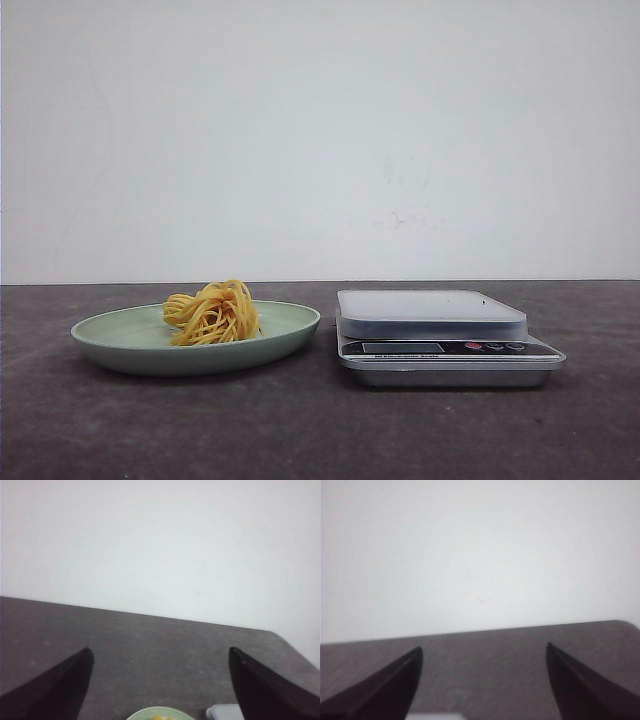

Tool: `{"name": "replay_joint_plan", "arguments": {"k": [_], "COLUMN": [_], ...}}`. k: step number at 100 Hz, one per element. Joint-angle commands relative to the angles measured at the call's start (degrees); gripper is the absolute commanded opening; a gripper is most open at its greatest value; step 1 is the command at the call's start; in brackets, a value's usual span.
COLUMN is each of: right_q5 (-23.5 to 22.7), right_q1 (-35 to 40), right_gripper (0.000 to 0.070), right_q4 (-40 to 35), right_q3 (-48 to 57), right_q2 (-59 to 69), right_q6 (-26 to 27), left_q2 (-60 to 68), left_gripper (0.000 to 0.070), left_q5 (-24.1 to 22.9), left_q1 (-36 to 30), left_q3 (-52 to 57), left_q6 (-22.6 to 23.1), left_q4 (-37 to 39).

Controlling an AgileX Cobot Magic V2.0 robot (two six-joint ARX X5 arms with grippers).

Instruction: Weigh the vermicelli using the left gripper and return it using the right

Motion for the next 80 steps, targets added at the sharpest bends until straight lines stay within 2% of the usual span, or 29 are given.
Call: {"name": "replay_joint_plan", "arguments": {"k": [1, 15, 21, 35, 60, 80], "right_q5": [-0.8, -1.9, -2.8, -4.9, -6.4, -6.4], "right_q1": [0.0, 0.0, 0.0, 0.0, 0.0, 0.0], "right_gripper": [0.0518, 0.0521, 0.0524, 0.0524, 0.0535, 0.0537], "right_q4": [-1.4, -5.0, -5.9, -7.5, -10.0, -11.1], "right_q3": [2.8, 8.4, 10.3, 13.4, 14.5, 14.5], "right_q2": [1.7, 6.1, 8.2, 12.5, 17.0, 18.0], "right_q6": [-1.6, -1.9, -2.5, -3.1, -3.1, -3.5], "left_q2": [2.7, 10.4, 14.4, 24.0, 39.0, 48.4], "left_gripper": [0.0528, 0.0528, 0.0528, 0.0528, 0.0527, 0.0527], "left_q5": [1.8, 2.5, 1.2, -4.5, -20.9, -23.0], "left_q1": [-0.4, -4.3, -6.8, -13.6, -24.7, -28.9], "left_q3": [1.7, 5.1, 7.0, 10.5, 11.9, 11.9], "left_q6": [-3.0, -3.4, -3.4, -2.3, 3.7, 3.2], "left_q4": [0.2, 1.5, 1.6, 1.4, 1.5, 4.3]}}
